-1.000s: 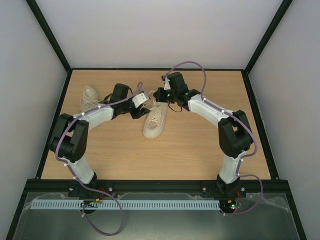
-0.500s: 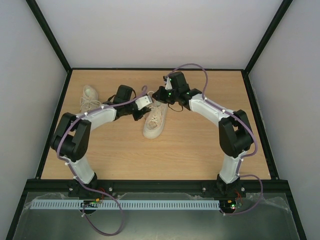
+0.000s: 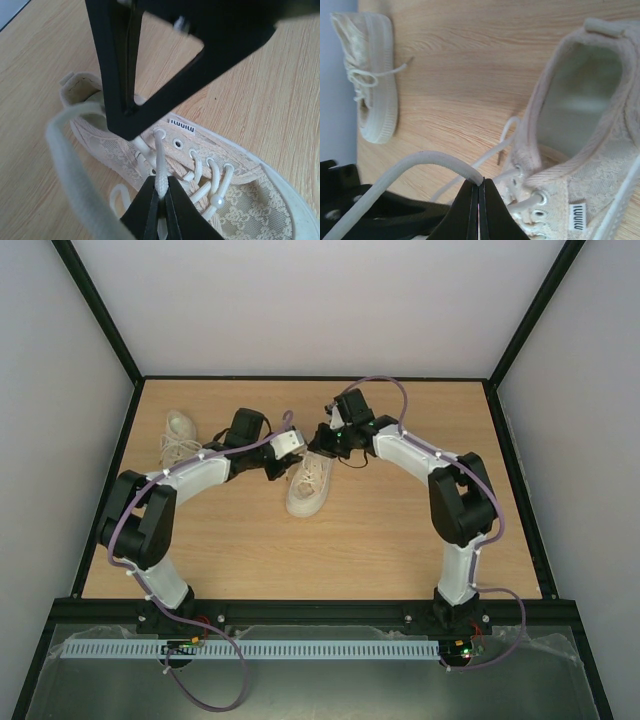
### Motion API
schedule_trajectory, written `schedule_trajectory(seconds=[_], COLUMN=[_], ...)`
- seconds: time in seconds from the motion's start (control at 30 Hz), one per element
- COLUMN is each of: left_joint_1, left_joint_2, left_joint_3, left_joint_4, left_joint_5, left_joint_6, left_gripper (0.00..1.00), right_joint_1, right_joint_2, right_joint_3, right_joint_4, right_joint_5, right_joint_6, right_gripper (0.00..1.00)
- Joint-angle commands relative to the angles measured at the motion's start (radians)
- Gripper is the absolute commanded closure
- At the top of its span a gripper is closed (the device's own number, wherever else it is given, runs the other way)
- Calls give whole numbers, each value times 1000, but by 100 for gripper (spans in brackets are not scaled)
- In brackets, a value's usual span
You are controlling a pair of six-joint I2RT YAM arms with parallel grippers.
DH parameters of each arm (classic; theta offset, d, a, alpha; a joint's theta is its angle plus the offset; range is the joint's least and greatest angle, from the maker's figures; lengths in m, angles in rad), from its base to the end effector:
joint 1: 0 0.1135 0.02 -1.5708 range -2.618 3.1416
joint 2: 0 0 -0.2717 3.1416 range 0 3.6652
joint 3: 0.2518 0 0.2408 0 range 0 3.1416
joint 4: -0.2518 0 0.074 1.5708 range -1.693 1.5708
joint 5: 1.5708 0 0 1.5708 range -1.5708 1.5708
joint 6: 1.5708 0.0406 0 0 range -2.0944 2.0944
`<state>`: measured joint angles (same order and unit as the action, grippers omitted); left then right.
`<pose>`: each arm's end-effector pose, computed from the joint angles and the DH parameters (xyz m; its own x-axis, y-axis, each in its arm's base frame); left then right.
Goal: Tie the shoes
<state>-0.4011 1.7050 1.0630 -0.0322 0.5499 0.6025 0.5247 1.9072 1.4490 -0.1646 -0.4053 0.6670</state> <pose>0.3267 -0.1616 0.2234 -0.0719 0.5553 -0.8285 0.9096 0.3772 0.1739 0.3691 0.2322 0.2557 -0.8529 0.1632 -0.4959 -0.2672 0.6796 0.6832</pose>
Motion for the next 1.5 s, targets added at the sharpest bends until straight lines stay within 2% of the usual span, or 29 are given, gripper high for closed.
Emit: schedule_trajectory(seconds=[0.0,0.2,0.33,0.4,0.67,0.77,0.87,0.93,0.97,1.03,1.17,1.3,1.47], left_joint_1=[-8,-8,-5,0,4,9,17,19,20,23,35,38,38], left_joint_2=[-13,7,47,73,109,110,118,130,139,158,183,194,222], left_joint_3=[29,40,61,79,101,102,104,111,116,133,159,172,210], left_joint_4=[-9,-4,12,17,23,29,34,38,38,35,32,28,-11], left_joint_5=[37,41,22,12,14,16,22,16,13,7,16,22,40], left_joint_6=[11,1,-29,-46,-62,-75,-90,-99,-106,-122,-159,-168,-180], left_gripper=[97,98,97,98,98,98,98,97,98,98,97,97,97], right_joint_1=[-2,4,4,4,-6,-6,-5,-4,-1,25,124,135,144], right_joint_2=[68,139,206,219,131,71,8,-26,-44,-103,-196,-239,-170], right_joint_3=[92,226,330,364,354,286,209,172,144,30,-167,-270,-250], right_joint_4=[-165,-308,-347,-368,-391,-364,-299,-272,-248,-161,21,147,182], right_joint_5=[-19,59,107,128,234,278,297,299,298,301,323,386,357], right_joint_6=[-97,-200,-219,-231,-268,-263,-255,-244,-238,-218,-202,-160,-170], right_gripper=[99,98,81,76,62,61,53,51,53,65,82,86,86])
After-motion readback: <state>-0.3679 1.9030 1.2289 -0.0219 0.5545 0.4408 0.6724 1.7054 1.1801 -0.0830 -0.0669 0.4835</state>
